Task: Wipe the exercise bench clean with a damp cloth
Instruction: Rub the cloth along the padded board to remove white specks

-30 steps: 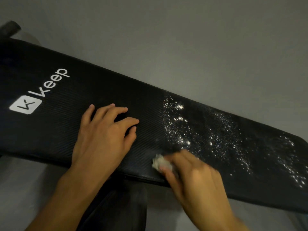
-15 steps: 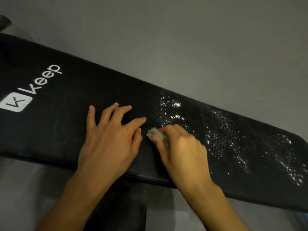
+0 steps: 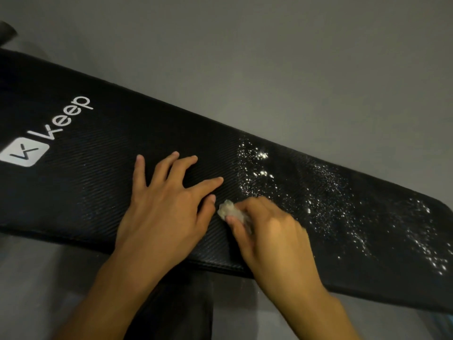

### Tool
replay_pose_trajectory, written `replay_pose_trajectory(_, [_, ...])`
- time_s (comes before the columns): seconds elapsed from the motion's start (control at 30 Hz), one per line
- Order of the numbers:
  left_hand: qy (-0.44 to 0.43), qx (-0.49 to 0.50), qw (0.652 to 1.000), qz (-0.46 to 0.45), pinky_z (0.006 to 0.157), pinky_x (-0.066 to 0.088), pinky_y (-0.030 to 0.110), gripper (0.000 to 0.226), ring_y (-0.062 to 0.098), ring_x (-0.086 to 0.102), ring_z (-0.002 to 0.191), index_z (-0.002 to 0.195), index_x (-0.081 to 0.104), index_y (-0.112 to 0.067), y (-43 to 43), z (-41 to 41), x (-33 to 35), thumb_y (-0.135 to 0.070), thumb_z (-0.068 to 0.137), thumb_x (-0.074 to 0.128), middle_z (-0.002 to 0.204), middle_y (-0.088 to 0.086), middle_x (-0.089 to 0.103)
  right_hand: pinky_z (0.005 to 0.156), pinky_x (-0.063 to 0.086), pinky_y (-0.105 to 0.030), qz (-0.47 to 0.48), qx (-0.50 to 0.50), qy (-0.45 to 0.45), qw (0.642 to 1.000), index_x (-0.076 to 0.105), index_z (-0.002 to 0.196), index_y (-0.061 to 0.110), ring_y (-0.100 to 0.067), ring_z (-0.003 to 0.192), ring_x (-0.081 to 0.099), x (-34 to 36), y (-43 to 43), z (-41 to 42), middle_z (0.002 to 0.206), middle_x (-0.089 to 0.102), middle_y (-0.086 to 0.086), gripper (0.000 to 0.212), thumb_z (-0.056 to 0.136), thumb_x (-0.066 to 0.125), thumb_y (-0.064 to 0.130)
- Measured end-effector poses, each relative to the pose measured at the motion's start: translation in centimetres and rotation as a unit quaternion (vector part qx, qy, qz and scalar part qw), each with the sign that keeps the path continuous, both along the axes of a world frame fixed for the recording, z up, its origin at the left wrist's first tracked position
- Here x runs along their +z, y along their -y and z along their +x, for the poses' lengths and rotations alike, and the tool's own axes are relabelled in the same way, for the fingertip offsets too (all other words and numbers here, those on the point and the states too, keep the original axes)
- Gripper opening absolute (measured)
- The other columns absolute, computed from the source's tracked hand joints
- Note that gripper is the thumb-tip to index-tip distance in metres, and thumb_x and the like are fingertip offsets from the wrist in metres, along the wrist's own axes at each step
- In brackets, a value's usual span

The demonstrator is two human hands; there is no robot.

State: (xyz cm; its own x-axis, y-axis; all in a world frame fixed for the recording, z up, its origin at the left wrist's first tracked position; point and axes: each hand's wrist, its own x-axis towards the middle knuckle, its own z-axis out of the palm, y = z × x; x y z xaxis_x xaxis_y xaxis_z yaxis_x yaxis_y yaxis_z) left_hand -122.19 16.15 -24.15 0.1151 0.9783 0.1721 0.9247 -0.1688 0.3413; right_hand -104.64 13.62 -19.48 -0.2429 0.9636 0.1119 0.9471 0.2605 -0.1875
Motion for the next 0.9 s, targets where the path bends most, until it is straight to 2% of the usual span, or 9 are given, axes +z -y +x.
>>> replay_pose_trajectory(0.13, [0.001,0.005,1.0,0.003,0.122,0.01,0.068,0.05,0.028,0.031,0.151,0.138,0.057,-0.05,0.0,0.0,-0.1,-0.056,0.096,0.03,0.156,0.002,0.045,0.059,0.054,-0.039,-0.015,0.009,0.011,1.0,0.057,0.1,0.034,-0.014,0.075,0.065,0.6,0.6,0.5,0.092,0.059,0.013,0.026,0.094,0.046,0.057])
replay_pose_trajectory(0.23, [-0.003,0.004,1.0,0.001,0.122,0.01,0.067,0.051,0.027,0.03,0.151,0.138,0.056,-0.051,0.0,0.0,-0.1,-0.057,0.096,0.029,0.156,0.001,0.044,0.065,0.054,-0.042,0.004,0.003,0.01,1.0,0.058,0.104,0.033,-0.019,0.081,0.065,0.4,-1.7,0.0,0.097,0.058,0.011,0.024,0.097,0.049,0.053])
replay_pose_trajectory(0.3, [-0.003,0.003,1.0,0.001,0.122,0.01,0.067,0.051,0.028,0.03,0.151,0.138,0.056,-0.05,0.0,0.0,-0.1,-0.057,0.096,0.03,0.156,0.002,0.045,0.063,0.054,-0.042,0.013,0.002,0.011,1.0,0.058,0.104,0.031,-0.019,0.079,0.065,0.3,-1.7,-0.2,0.096,0.057,0.011,0.022,0.097,0.05,0.051])
replay_pose_trajectory(0.47, [0.001,0.005,1.0,0.006,0.122,0.012,0.068,0.049,0.028,0.032,0.15,0.136,0.058,-0.05,0.0,-0.1,-0.3,-0.056,0.096,0.031,0.154,0.002,0.047,0.06,0.054,-0.037,-0.027,0.012,-0.012,0.999,0.056,0.1,0.036,-0.01,0.075,0.063,0.5,0.9,0.8,0.091,0.059,0.016,0.021,0.093,0.053,0.055])
replay_pose_trajectory(0.7, [0.003,0.002,1.0,0.0,0.122,0.009,0.067,0.051,0.027,0.03,0.151,0.138,0.056,-0.052,-0.1,-0.1,-0.3,-0.058,0.095,0.029,0.156,0.001,0.045,0.061,0.054,-0.041,0.019,-0.009,-0.012,1.0,0.059,0.102,0.033,-0.016,0.076,0.064,-0.1,-1.5,0.2,0.094,0.058,0.012,0.018,0.097,0.053,0.05])
replay_pose_trajectory(0.83, [0.008,0.004,1.0,0.003,0.122,0.012,0.068,0.05,0.028,0.032,0.15,0.136,0.059,-0.05,0.0,0.0,-0.2,-0.057,0.095,0.03,0.154,0.002,0.047,0.063,0.054,-0.039,-0.037,0.022,-0.021,0.999,0.056,0.1,0.035,-0.011,0.077,0.063,0.4,0.8,1.0,0.092,0.058,0.014,0.019,0.094,0.055,0.053])
replay_pose_trajectory(0.9, [0.006,0.007,1.0,0.004,0.122,0.012,0.067,0.051,0.027,0.032,0.15,0.137,0.058,-0.051,0.0,0.0,-0.3,-0.057,0.095,0.029,0.155,0.001,0.047,0.065,0.054,-0.039,-0.034,0.013,-0.018,0.999,0.056,0.101,0.036,-0.01,0.078,0.063,0.5,0.0,1.1,0.094,0.057,0.015,0.02,0.094,0.054,0.054])
